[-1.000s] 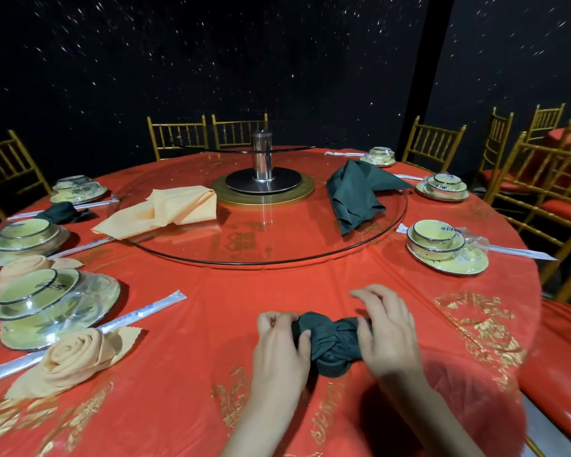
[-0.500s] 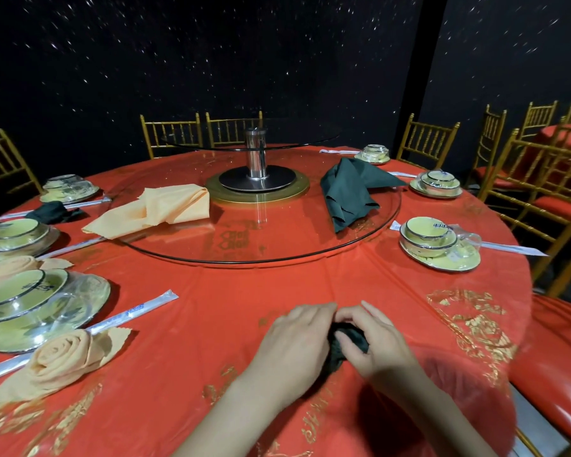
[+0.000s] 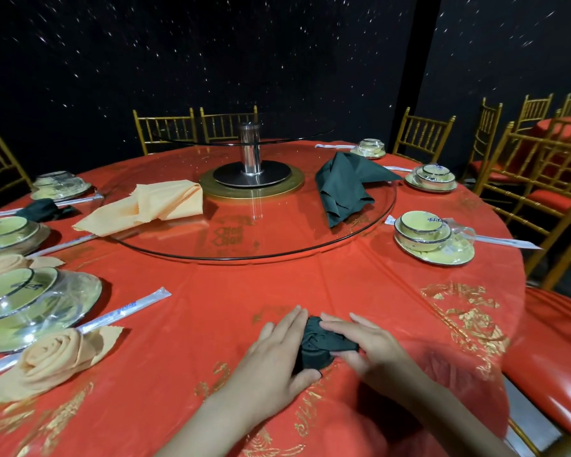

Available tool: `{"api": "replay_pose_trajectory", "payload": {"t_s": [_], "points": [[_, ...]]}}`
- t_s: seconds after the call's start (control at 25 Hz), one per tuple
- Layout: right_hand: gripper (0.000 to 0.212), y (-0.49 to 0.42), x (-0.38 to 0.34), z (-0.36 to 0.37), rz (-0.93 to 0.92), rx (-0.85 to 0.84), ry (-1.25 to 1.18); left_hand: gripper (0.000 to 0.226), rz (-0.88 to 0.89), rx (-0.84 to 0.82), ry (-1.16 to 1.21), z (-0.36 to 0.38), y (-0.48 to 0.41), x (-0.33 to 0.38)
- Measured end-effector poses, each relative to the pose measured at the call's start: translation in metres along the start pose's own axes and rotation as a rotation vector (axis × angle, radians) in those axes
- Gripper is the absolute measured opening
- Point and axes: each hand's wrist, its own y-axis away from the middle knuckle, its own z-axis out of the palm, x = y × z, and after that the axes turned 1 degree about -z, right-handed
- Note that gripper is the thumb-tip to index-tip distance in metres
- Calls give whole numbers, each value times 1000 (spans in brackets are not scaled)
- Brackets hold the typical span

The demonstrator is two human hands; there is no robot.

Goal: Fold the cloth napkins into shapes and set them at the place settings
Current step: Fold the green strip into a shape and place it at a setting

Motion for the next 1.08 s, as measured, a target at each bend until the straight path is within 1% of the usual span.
{"api": "replay_pose_trajectory", "payload": {"t_s": [0.08,0.2,0.24,0.28,0.32,0.4,0.44,0.48,0.56,0.6,0.64,0.68,0.72,0.76,0.8,0.84,0.88,0.92,0.96,1.0,1.04,1.08], "points": [[37,-10,-4,-10,76,28,-64,84,47,39,94,-12,-7,-1],[36,-24,-12,-23,234,-48,-299,65,117,74,172,-32,-14,-7],[33,-25,-16,-24,243,-72,-351,61,128,62,189,-35,-13,-10],[30,-23,-20,-25,235,-103,-353,59,136,45,201,-36,-12,-13],[33,-20,-24,-25,220,-162,-322,57,141,24,215,-35,-10,-16],[49,-16,-28,-23,147,-264,-121,52,145,14,271,-31,-8,-23],[51,-17,-28,-21,131,-254,-90,52,130,22,320,-30,-9,-25],[48,-19,-29,-19,155,-214,-168,53,94,27,405,-31,-11,-27],[32,-25,-27,-17,235,-117,-448,51,-16,10,690,-38,-13,-28],[21,-30,-28,-17,289,-109,-529,44,-69,-32,831,-41,-15,-28],[16,-36,-27,-16,359,-134,-556,40,-127,-84,906,-43,-16,-29],[22,-41,-26,-13,442,-174,-536,38,-185,-139,888,-44,-18,-31],[28,-46,-27,-11,529,-213,-510,38,-262,-185,807,-45,-20,-33],[32,-50,-27,-9,602,-235,-490,37,-342,-192,686,-46,-22,-34],[37,-53,-26,-8,669,-238,-484,34,-397,-161,527,-46,-25,-34],[43,-56,-24,-8,718,-236,-495,34,-393,-81,319,-43,-27,-35],[50,-57,-23,-9,751,-231,-515,37,-323,46,115,-40,-28,-34],[53,-56,-22,-10,775,-221,-548,41,-191,172,4,-37,-24,-28],[50,-56,-21,-10,807,-200,-586,44,-41,240,11,-34,-21,-22],[44,-56,-20,-9,832,-172,-616,48,58,244,78,-31,-17,-14],[37,-56,-19,-8,842,-137,-615,51,89,218,156,-26,-14,-9],[30,-56,-17,-5,829,-96,-591,56,82,206,195,-21,-13,-7]]}}
